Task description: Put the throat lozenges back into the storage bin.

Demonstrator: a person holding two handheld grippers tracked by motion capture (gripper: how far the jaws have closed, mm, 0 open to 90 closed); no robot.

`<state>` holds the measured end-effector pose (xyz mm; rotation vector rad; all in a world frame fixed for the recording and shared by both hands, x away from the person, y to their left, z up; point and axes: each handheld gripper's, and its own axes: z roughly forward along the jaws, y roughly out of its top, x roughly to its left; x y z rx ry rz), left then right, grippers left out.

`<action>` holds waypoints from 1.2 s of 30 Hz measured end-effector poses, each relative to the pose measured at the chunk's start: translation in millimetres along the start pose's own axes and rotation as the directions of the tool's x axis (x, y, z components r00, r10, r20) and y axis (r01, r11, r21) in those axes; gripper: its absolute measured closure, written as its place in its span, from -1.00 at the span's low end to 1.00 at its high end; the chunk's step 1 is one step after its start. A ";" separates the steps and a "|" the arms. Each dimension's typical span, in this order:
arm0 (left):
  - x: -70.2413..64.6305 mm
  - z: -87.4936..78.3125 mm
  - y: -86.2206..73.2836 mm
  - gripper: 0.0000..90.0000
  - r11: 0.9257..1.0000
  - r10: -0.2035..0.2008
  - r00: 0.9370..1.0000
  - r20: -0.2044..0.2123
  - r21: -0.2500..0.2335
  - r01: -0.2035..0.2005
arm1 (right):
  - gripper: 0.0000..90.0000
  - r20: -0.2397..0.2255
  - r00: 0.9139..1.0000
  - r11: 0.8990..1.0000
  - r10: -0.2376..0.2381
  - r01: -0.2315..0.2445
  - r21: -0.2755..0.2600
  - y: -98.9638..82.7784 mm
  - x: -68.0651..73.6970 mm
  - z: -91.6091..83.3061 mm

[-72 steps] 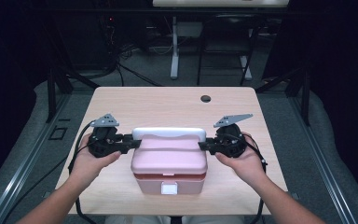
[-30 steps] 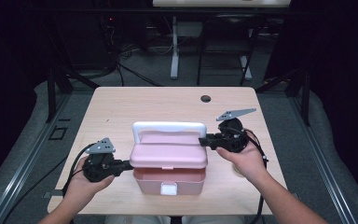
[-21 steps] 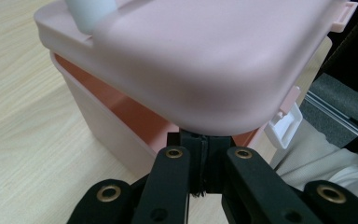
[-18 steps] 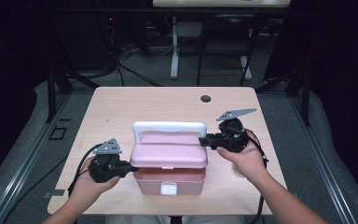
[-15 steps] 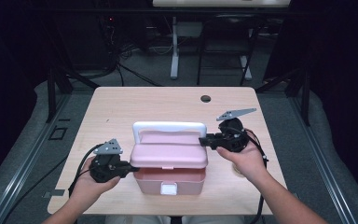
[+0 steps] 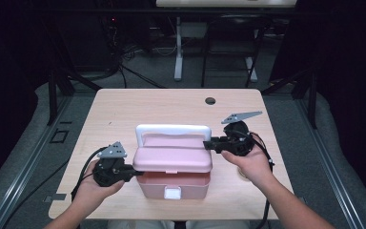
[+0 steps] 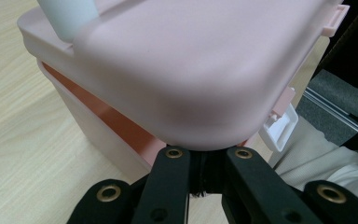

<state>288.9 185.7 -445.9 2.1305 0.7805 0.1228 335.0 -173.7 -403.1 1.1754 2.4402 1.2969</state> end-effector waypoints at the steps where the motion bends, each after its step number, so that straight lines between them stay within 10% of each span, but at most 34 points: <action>1: 0.0 -0.5 0.6 0.99 1.000 0.002 1.000 0.001 0.001 -0.002 | 0.64 0.002 1.000 1.000 0.001 -0.001 -0.003 -0.1 0.2 0.2; 21: -0.1 -8.3 14.9 0.99 1.000 0.000 1.000 -0.016 -0.023 -0.001 | 0.53 0.068 0.998 0.994 -0.011 0.018 -0.106 -7.5 3.9 -31.7; 36: 4.9 -16.9 37.3 0.96 0.998 -0.021 1.000 -0.017 -0.052 0.021 | 0.64 0.107 0.994 0.998 -0.021 0.028 -0.064 -32.2 6.4 -30.3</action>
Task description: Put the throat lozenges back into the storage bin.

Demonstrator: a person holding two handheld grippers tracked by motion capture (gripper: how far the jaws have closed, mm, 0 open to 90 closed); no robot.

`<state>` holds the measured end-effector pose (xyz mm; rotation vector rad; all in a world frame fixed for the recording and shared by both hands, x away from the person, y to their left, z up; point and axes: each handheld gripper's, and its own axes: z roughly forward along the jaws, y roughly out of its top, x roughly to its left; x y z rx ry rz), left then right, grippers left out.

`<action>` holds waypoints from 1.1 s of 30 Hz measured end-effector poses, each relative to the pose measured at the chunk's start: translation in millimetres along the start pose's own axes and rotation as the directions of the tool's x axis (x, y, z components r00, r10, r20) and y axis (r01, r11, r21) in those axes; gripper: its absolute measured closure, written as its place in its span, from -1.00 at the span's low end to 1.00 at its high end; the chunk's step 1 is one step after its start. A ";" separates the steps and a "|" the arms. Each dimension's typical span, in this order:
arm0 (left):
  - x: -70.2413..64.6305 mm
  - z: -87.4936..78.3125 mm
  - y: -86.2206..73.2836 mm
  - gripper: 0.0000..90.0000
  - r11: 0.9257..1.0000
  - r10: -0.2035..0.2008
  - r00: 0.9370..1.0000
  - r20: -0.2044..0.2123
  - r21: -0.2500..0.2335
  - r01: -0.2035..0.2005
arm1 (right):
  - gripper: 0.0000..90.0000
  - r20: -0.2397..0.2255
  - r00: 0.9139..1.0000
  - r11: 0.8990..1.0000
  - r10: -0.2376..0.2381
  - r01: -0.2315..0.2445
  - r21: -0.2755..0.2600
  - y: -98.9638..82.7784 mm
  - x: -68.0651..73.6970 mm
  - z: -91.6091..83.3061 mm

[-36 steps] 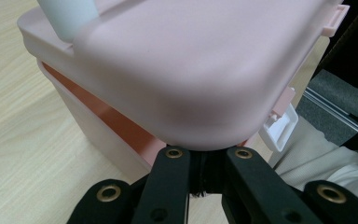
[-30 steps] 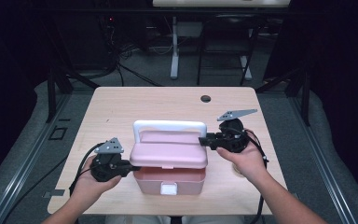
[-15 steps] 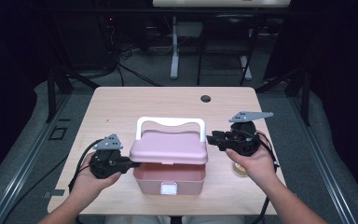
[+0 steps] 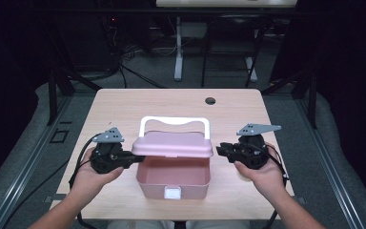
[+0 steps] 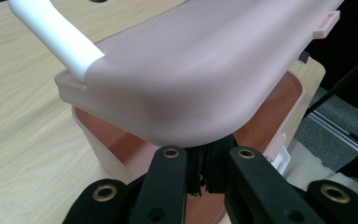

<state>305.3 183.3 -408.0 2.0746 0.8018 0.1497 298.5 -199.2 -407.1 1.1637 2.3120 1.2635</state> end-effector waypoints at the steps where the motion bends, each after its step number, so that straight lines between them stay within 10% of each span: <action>1: 0.5 -0.1 1.2 0.96 1.000 -0.001 1.000 0.001 -0.004 0.001 | 0.64 0.001 1.000 1.000 -0.005 0.005 0.003 -1.7 1.5 0.9; 33: 9.7 -2.7 26.5 1.00 1.000 -0.019 0.999 -0.041 -0.021 0.018 | 0.99 -0.119 0.990 0.991 -0.079 0.092 0.102 -40.2 37.3 46.3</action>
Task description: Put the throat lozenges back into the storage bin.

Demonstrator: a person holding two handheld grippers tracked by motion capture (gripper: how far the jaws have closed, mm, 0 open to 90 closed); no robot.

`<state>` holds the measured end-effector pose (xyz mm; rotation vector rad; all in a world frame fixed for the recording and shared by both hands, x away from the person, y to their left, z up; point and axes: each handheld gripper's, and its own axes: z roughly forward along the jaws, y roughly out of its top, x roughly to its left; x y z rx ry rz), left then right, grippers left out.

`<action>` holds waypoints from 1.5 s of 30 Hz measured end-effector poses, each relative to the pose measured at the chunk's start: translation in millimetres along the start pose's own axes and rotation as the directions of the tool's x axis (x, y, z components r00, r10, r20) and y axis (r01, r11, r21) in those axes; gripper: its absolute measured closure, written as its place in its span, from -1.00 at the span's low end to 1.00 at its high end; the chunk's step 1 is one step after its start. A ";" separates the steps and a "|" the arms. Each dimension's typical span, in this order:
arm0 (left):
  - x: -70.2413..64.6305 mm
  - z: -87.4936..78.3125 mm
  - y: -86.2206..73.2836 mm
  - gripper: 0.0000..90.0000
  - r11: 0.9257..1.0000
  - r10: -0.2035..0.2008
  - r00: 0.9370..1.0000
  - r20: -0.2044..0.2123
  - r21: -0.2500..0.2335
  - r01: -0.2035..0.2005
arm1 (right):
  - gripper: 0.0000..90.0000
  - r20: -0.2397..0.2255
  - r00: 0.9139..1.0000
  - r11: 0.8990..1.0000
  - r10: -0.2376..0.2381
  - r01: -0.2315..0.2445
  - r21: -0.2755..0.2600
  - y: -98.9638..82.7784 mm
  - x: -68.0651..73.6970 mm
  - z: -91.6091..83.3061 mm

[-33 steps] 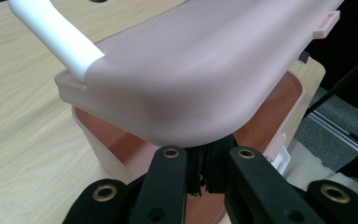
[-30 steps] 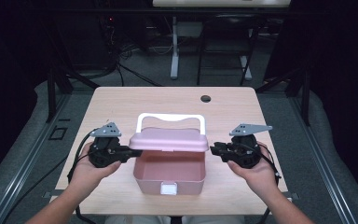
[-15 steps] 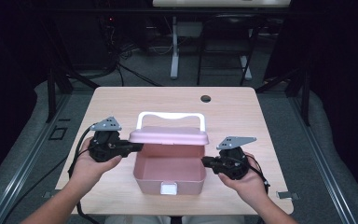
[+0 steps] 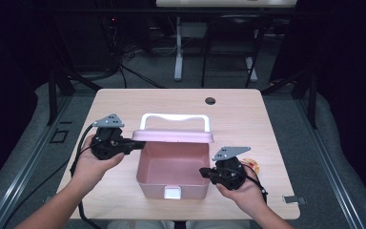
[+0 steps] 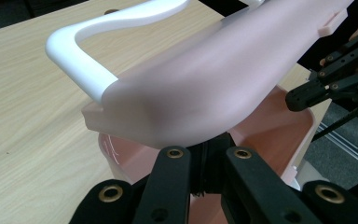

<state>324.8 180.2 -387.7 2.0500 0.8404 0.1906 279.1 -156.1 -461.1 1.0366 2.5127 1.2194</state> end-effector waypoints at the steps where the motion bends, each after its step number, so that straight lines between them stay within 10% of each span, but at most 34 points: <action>1: 0.5 0.0 0.7 1.00 1.000 0.005 1.000 -0.003 0.001 -0.005 | 0.99 -0.002 1.000 1.000 -0.002 0.002 0.004 -0.5 0.3 1.1; 45: 10.2 2.3 25.1 1.00 1.000 -0.003 0.999 -0.038 -0.006 0.003 | 1.00 -0.027 0.999 0.999 -0.020 0.021 0.049 -12.9 7.3 24.0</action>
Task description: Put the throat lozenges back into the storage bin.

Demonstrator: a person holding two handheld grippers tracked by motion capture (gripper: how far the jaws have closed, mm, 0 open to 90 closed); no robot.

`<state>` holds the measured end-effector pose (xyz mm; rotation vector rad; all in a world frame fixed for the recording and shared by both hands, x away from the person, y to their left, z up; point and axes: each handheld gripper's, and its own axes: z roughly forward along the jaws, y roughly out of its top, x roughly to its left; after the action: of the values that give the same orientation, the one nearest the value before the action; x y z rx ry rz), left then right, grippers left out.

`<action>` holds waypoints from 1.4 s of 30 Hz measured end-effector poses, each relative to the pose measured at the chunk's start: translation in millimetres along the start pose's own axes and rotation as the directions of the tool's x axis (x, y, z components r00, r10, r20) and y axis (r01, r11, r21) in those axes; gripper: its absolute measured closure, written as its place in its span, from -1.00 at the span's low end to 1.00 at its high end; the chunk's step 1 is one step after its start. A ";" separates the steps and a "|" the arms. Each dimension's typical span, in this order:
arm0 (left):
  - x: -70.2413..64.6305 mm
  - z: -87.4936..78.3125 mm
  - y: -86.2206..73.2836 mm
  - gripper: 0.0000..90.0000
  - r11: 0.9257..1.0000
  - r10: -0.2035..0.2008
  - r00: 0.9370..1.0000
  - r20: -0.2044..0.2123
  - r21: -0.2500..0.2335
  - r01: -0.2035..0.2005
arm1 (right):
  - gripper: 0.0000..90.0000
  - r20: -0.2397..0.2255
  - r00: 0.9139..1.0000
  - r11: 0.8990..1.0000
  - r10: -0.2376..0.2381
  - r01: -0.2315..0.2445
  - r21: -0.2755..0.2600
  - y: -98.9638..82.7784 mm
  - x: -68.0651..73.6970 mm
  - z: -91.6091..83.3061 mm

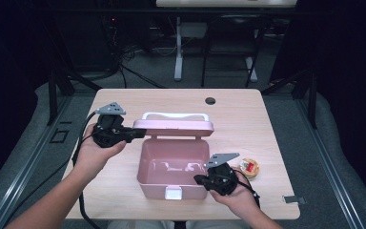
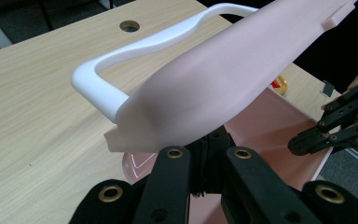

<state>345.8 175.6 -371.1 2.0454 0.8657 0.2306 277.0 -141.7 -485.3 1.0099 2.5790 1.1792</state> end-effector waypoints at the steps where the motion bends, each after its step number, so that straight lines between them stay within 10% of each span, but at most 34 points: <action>1: 0.4 0.1 1.0 1.00 1.000 0.001 1.000 -0.001 0.000 -0.001 | 1.00 0.000 1.000 1.000 0.001 -0.001 0.001 0.0 -0.1 -0.2; 42: 18.8 18.8 20.5 1.00 1.000 -0.020 0.999 -0.049 0.011 0.020 | 0.98 0.000 1.000 1.000 0.012 -0.012 0.008 -1.1 -0.9 10.3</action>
<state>378.4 167.9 -369.1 2.0480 0.9190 0.2662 281.0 -136.4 -493.3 1.0286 2.5835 1.1733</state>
